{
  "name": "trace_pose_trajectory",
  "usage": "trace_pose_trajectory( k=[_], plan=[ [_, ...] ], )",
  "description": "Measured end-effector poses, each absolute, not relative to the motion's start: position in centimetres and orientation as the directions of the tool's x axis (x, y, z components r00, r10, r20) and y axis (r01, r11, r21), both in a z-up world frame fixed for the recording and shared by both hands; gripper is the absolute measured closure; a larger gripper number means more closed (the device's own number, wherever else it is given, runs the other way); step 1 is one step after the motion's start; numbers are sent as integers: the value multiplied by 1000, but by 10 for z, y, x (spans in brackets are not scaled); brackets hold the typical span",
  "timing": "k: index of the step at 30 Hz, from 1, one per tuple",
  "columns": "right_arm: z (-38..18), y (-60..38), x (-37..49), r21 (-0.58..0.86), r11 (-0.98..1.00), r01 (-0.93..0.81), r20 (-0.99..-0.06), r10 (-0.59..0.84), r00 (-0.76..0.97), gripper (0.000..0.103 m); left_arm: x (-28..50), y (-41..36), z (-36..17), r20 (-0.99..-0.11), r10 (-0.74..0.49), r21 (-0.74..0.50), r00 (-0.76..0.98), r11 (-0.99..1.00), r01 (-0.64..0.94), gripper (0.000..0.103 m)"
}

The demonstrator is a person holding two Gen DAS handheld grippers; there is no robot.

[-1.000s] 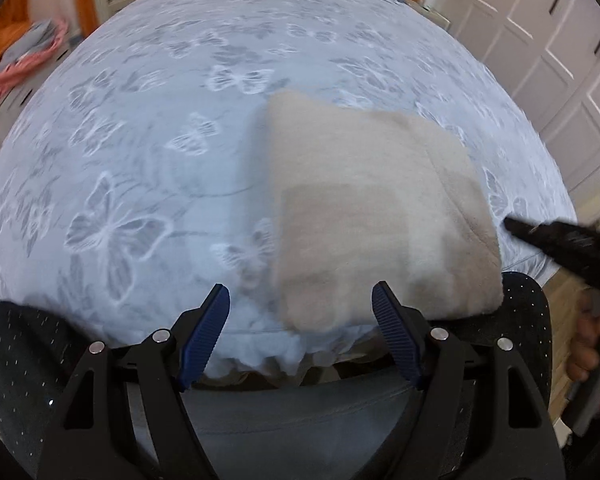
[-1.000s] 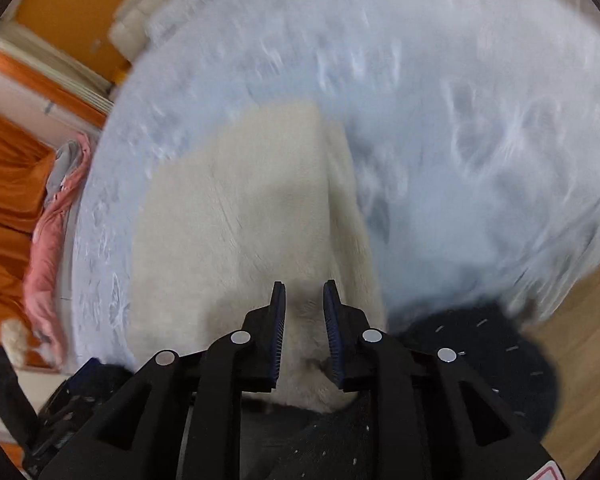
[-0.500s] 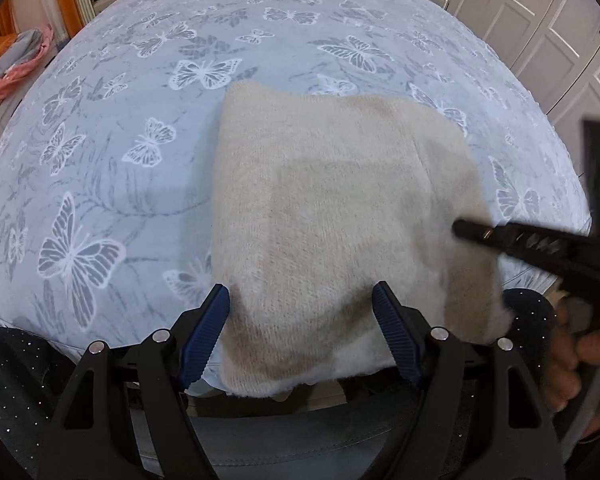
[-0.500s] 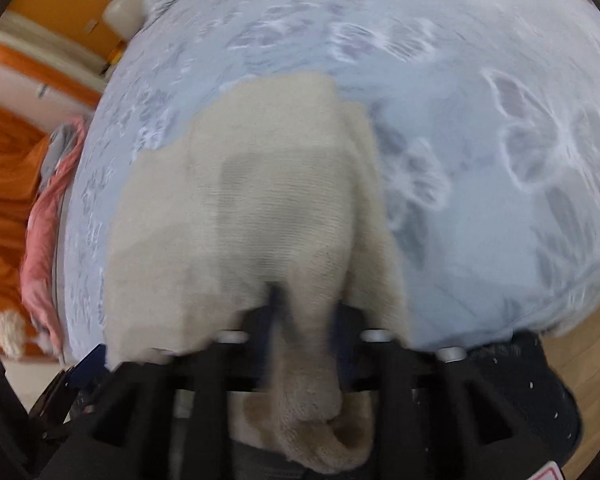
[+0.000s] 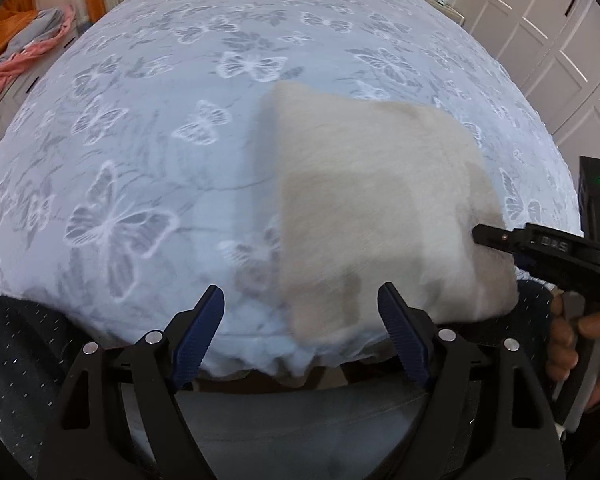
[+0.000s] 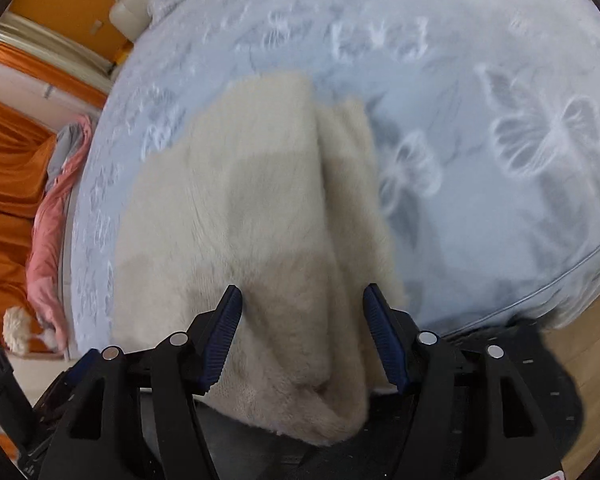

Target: Fold small clothes

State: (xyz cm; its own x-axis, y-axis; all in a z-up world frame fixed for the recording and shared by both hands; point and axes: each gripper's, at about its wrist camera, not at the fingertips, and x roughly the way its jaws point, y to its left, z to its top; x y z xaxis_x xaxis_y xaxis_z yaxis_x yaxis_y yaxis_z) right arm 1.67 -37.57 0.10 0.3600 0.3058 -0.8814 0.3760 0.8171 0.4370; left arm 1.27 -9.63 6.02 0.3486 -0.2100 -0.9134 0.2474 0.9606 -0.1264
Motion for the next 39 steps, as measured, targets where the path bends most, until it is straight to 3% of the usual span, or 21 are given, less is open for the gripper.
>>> trace_pose_trajectory(
  k=[1,3,5,12,16,20,25,28,31,32,33,39],
  plan=[
    [1,-371,18,438,819,371,-882,310,355,76,10,-88,61,-912,-206,-127,354,964,234,26],
    [15,-354,23,403,851,336,-889,275,367,84,7,-68,64,-908,-208,-143,364,970,196,26],
    [38,-329,31,389,881,269,-880,268,393,85,6,-44,67,-904,-208,-166,372,976,142,26],
    [139,-179,72,526,845,-96,-735,508,449,87,-1,29,77,-894,-182,-202,411,979,-5,26],
    [158,-90,89,425,866,-262,-762,499,413,88,-7,63,78,-894,-158,-209,420,975,-78,25],
    [150,-71,93,422,864,-274,-778,500,380,96,-5,74,79,-889,-166,-235,426,965,-114,25],
    [179,-150,77,423,889,-174,-736,449,507,103,2,49,80,-882,-196,-239,428,970,-48,24],
    [165,-210,67,367,928,-60,-782,342,521,100,6,27,75,-889,-219,-247,403,969,-16,24],
    [131,-245,56,365,930,40,-830,306,466,78,9,17,70,-886,-266,-299,379,954,-29,24],
    [122,-249,52,379,924,53,-833,315,454,65,9,18,70,-887,-269,-306,376,951,-40,24],
    [111,-251,48,395,916,70,-837,327,439,61,9,23,69,-882,-281,-325,377,944,-58,24],
    [89,-189,54,393,919,-38,-859,382,340,59,4,97,72,-872,-231,-369,432,889,-270,21]
  ],
)
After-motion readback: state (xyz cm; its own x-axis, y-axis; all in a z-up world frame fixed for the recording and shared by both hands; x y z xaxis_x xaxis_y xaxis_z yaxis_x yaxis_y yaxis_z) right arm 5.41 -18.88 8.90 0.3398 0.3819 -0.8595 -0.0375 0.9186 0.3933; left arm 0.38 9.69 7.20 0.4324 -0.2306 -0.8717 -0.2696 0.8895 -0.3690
